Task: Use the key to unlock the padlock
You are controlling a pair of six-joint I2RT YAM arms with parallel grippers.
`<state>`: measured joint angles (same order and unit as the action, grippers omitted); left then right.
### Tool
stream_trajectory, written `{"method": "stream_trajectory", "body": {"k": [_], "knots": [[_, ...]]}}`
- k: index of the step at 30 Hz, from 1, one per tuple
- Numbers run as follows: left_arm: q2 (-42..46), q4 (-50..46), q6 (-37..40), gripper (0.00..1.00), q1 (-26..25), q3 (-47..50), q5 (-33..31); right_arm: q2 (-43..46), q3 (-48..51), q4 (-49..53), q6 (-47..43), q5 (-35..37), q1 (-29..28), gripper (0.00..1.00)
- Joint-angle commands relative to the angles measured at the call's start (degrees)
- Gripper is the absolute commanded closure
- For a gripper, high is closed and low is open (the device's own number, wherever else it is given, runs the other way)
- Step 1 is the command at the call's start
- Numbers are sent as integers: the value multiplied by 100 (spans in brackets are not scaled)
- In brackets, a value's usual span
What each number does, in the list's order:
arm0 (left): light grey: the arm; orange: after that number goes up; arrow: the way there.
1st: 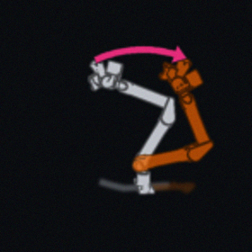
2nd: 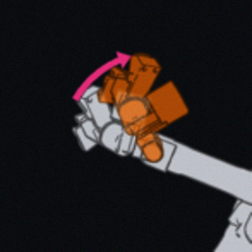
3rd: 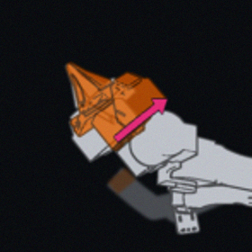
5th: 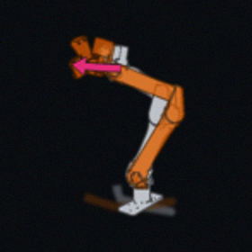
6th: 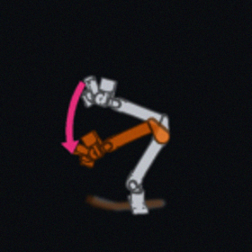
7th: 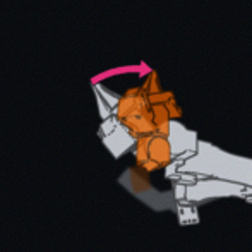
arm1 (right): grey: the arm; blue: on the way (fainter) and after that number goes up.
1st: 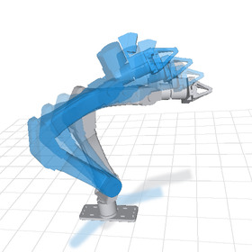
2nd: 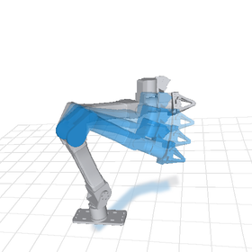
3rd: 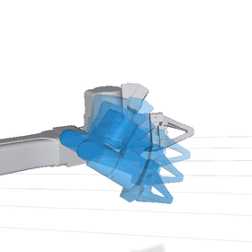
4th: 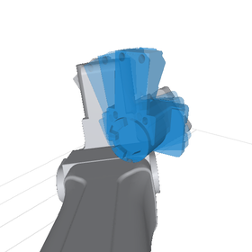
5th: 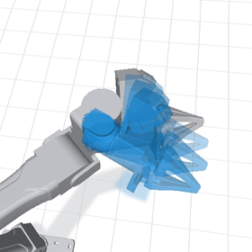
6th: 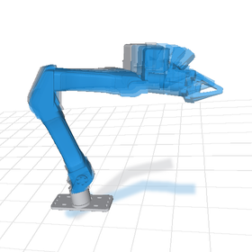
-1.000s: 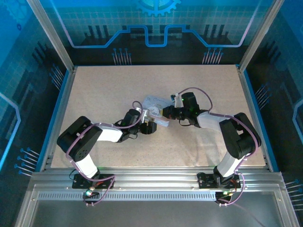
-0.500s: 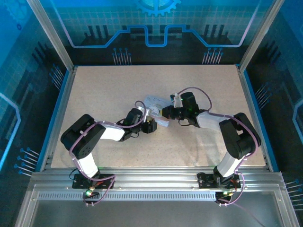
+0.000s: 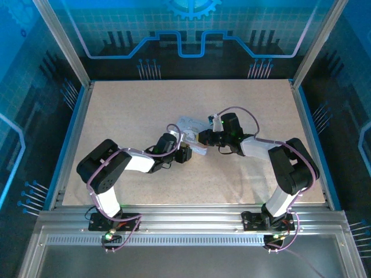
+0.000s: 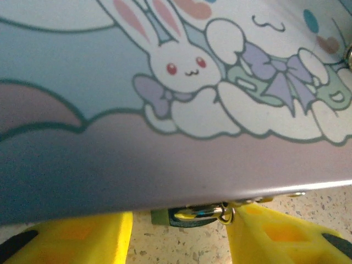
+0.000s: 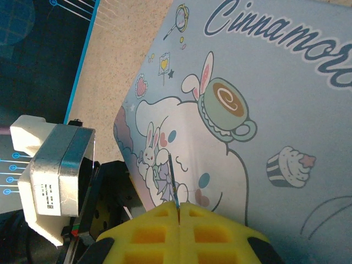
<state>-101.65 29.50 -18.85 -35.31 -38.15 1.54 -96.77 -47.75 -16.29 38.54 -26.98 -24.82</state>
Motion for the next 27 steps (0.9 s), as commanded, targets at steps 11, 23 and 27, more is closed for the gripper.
{"method": "stream_trajectory", "body": {"k": [11, 23, 27], "knots": [[-351, -22, 259, 54, -369, -288, -12, -202, 11, 566, -84, 192, -93, 100], [-405, -101, 294, 66, -410, -371, -43, -176, 20, 572, -85, 185, -93, 100], [-364, -125, 301, 71, -411, -368, -48, -117, 4, 566, -102, 197, -92, 100]]}}
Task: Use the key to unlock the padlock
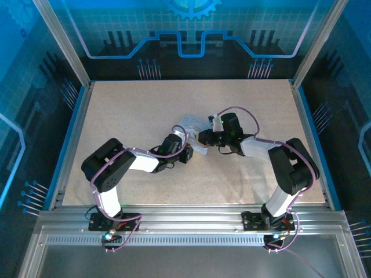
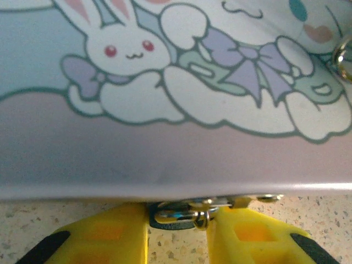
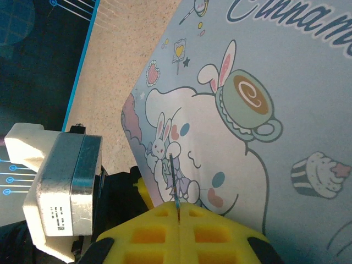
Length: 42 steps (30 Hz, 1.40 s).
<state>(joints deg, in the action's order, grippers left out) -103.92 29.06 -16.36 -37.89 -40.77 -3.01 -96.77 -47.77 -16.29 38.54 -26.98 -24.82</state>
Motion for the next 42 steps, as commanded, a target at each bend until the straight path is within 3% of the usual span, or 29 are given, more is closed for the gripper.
{"method": "stream_trajectory", "body": {"k": [1, 11, 18, 23, 33, 42], "knots": [[-108, -95, 45, 72, -157, -98, 413, -105, -17, 562, -110, 194, -93, 100], [394, -656, -242, 73, -184, -143, 550, 486, -163, 583, -250, 268, -24, 100], [804, -1546, -1067, 73, -202, -425, 819, 1507, 355, 620, -404, 635, -23, 100], [1039, -1594, -1858, 78, -209, -455, 1119, 2241, 838, 833, -690, 906, -99, 100], [1286, -1887, -2865, 75, -211, -654, 1353, 3465, 2074, 674, -749, 1736, -729, 100], [1299, -1736, -3296, 79, -215, -655, 1528, 3384, 2612, -129, -812, 2334, -1257, 100]]}}
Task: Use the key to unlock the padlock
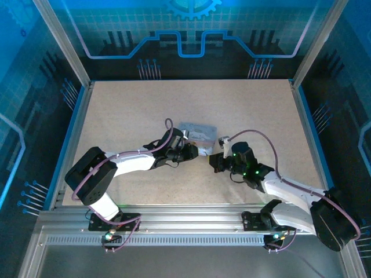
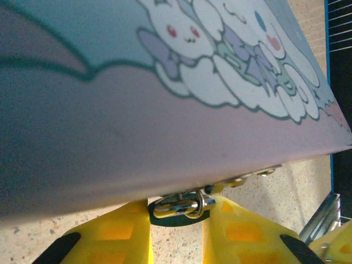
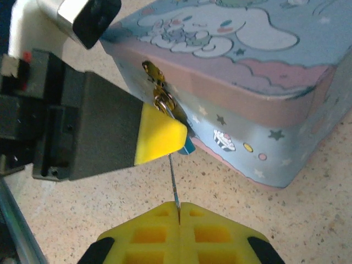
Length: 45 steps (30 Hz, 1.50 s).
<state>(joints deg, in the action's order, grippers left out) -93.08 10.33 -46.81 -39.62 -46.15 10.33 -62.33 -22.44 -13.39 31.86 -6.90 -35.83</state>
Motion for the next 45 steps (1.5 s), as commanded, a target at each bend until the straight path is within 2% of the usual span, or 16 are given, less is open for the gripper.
{"method": "stream_trajectory", "body": {"k": [1, 23, 31, 45], "knots": [[239, 132, -275, 79, -39, -114, 197, -98, 101, -465, -196, 369, -201, 100], [632, 192, -572, 82, -25, -41, 212, -885, 563, -1829, -760, 732, -522, 100], [664, 205, -580, 83, -27, 9, 184, -1106, 635, -2399, -862, 696, -522, 100], [666, 180, -558, 84, -22, 15, 175, -1549, 507, -2786, -846, 457, -513, 100]]}}
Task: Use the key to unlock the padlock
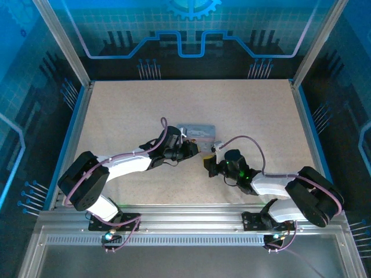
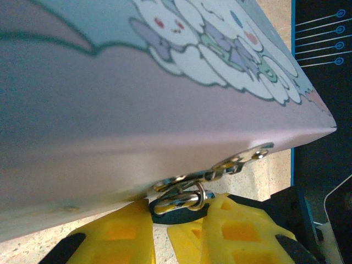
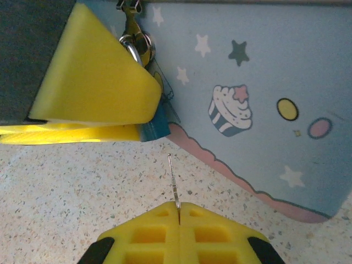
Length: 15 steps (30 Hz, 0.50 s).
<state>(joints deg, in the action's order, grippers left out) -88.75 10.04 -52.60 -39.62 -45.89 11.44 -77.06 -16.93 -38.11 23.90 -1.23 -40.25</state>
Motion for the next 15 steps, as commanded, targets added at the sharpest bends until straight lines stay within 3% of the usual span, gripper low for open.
{"method": "stream_trajectory", "body": {"k": [1, 15], "knots": [[233, 217, 21, 83, -25, -3, 60, -89, -41, -345, -47, -130, -77, 100], [209, 208, 32, 84, -25, -6, 33, -40, -6, -398, -30, -158, -69, 100]]}}
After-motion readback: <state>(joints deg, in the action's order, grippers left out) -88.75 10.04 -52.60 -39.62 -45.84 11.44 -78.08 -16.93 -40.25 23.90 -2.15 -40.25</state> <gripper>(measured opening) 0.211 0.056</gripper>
